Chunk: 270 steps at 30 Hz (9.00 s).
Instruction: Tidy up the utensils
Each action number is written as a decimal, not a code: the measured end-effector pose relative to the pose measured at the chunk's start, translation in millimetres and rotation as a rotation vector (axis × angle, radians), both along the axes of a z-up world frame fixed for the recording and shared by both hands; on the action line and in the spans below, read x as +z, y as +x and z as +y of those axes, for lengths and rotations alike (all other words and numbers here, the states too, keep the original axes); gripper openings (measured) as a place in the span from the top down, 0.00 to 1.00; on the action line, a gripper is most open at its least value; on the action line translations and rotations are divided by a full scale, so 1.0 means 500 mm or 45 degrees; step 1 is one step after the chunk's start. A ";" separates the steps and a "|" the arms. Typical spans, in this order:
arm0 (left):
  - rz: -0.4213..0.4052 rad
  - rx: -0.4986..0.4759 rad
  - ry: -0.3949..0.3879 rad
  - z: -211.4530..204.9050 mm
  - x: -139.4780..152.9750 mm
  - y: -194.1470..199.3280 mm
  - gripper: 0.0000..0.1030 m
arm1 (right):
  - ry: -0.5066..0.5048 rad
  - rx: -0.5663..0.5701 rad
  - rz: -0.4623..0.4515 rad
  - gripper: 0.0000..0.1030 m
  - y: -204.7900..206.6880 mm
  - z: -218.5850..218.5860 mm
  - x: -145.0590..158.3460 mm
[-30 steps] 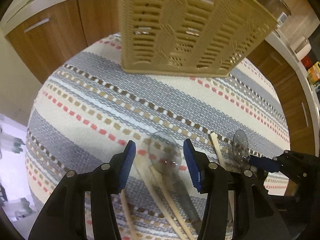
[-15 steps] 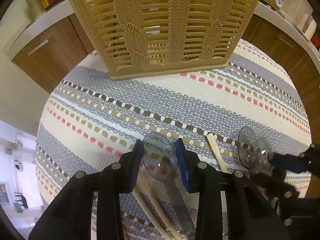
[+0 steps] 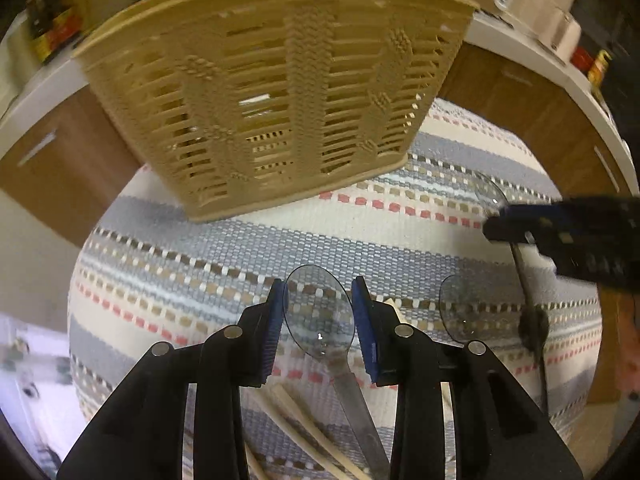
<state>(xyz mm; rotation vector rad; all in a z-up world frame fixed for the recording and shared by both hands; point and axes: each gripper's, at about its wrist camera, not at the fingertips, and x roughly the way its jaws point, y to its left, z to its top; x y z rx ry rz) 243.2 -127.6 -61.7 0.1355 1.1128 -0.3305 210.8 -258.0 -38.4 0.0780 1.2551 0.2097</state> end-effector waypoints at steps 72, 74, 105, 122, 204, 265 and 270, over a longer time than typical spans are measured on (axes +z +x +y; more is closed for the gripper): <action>-0.968 0.323 -0.233 0.105 0.326 0.089 0.69 | 0.101 0.060 -0.847 0.73 0.100 0.084 0.280; -0.949 0.313 -0.238 0.106 0.320 0.091 0.69 | 0.114 0.062 -0.827 0.73 0.102 0.084 0.270; -0.546 0.280 -0.248 0.220 0.293 -0.091 0.56 | 0.076 0.124 -0.438 0.50 -0.063 0.076 0.226; 0.050 0.193 -0.072 0.259 0.006 -0.172 0.61 | 0.013 0.139 0.048 0.50 -0.097 0.094 -0.021; -0.641 0.277 -0.529 0.280 0.279 -0.195 0.96 | 0.176 0.203 -0.605 0.73 -0.192 0.087 0.185; -0.716 0.390 -0.541 0.330 0.285 -0.003 0.59 | 0.028 0.084 -0.703 0.49 0.009 0.165 0.270; -0.617 0.332 -0.444 0.311 0.284 -0.063 0.59 | 0.085 0.071 -0.609 0.49 -0.042 0.132 0.268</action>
